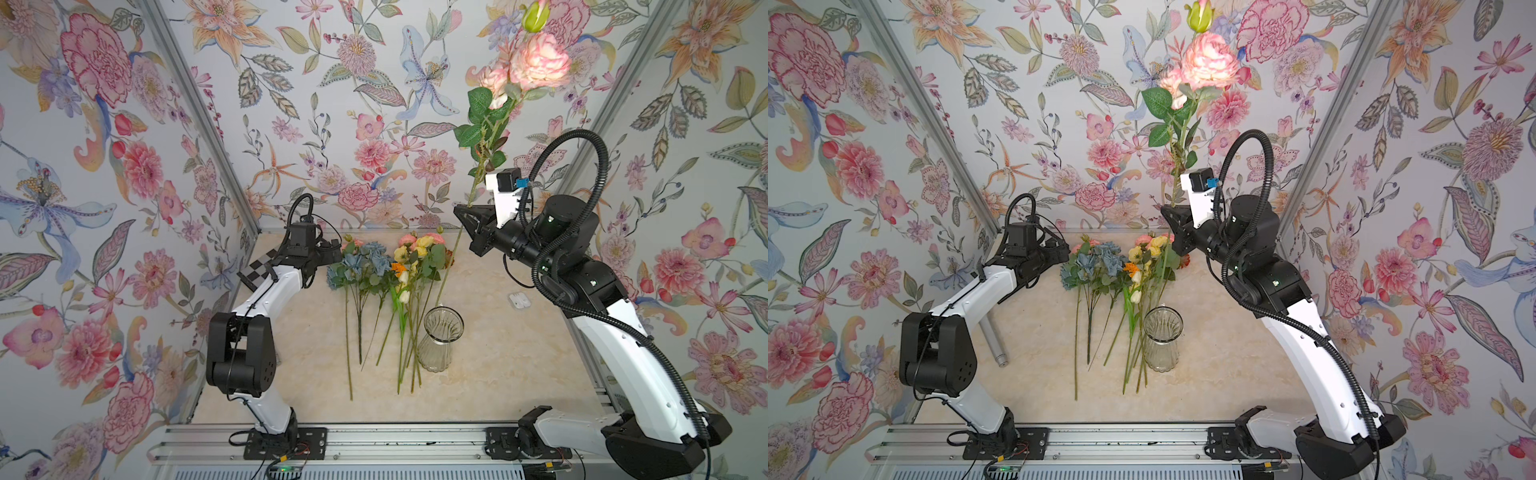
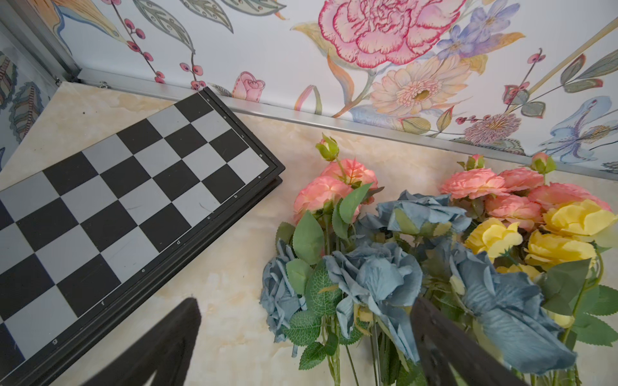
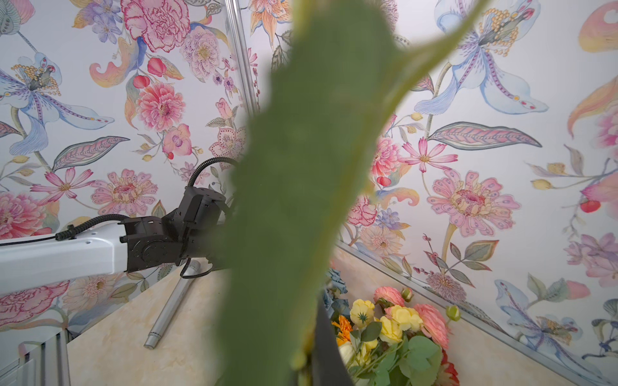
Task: Place the pink flowers into the vase
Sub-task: Place the flower in the vase.
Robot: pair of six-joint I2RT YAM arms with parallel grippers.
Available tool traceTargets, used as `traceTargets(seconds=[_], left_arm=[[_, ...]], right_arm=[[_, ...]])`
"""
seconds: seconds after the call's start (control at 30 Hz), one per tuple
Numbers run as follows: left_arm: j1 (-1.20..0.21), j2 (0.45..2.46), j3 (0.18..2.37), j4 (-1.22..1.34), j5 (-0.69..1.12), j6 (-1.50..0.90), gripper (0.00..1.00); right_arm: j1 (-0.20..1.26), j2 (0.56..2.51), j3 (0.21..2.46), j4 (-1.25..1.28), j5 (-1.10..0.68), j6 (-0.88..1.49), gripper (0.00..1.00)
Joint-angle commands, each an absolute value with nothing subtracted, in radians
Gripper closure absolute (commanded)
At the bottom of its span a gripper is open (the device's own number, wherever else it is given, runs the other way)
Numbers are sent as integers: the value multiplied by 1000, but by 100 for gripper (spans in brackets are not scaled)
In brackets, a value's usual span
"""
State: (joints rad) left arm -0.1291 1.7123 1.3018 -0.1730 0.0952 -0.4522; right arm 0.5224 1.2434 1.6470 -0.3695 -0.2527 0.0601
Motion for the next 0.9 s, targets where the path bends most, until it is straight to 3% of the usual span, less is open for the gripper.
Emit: traceTargets(seconds=[0.0,0.87], left_arm=[[-131,1736,1279,-200,66,-452,1],[-164,1786,1282,-183,54,-465,0]], right_arm=[[529,1211,1616,-365,-237,57,100],[540,1100,1512,-266,-204,77,100]])
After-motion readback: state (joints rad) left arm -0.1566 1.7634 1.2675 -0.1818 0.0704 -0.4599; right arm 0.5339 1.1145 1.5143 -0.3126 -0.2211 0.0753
